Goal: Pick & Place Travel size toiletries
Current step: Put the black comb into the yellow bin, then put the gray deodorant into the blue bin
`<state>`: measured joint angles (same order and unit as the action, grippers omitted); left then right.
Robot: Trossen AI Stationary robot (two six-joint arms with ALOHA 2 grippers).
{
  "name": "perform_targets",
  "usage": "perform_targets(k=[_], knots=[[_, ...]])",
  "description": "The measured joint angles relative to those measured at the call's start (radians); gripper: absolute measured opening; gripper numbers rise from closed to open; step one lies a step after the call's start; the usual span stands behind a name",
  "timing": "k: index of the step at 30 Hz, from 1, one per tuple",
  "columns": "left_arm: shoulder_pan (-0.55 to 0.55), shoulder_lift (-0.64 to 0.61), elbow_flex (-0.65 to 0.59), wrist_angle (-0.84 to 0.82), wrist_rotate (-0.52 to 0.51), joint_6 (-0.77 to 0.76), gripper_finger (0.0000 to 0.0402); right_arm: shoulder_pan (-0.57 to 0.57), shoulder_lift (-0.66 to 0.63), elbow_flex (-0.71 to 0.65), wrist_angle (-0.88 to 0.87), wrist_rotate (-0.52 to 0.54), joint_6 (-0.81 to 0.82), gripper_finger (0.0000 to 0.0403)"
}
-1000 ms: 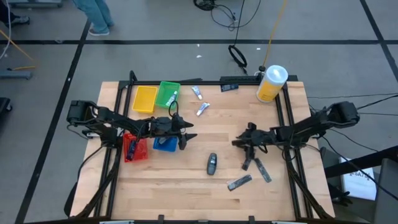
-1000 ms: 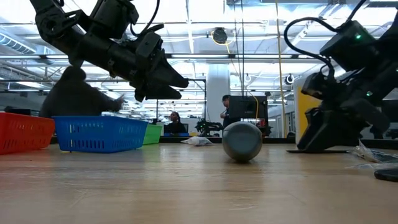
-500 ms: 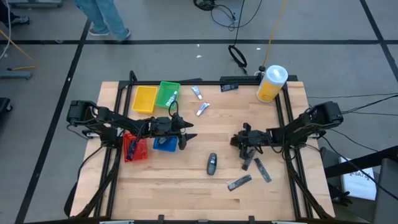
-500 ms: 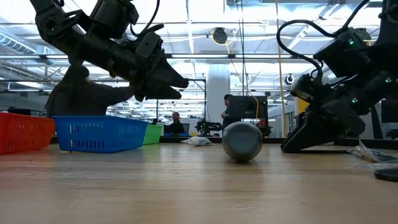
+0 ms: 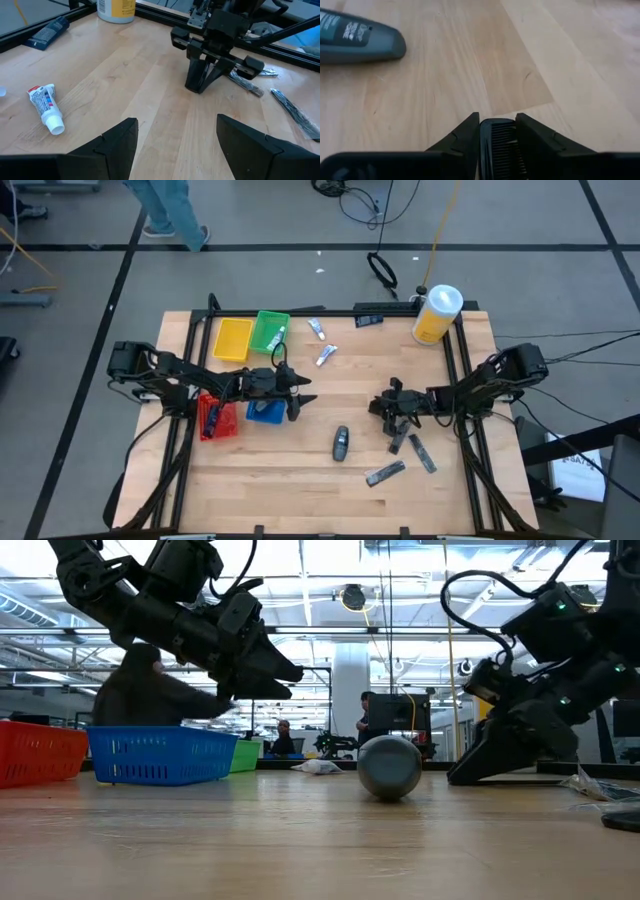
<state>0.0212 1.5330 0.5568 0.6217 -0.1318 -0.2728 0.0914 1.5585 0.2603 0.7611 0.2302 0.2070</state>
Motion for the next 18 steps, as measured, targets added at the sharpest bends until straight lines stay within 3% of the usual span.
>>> perform_targets(k=[7,18], knots=[[0.000,0.000,0.000,0.000,0.000,0.000,0.0266,0.002,-0.001,0.064,-0.018,0.001,0.000,0.0107],[0.000,0.000,0.000,0.000,0.000,0.000,0.0266,0.002,-0.002,0.090,-0.006,0.002,-0.009,0.0074]])
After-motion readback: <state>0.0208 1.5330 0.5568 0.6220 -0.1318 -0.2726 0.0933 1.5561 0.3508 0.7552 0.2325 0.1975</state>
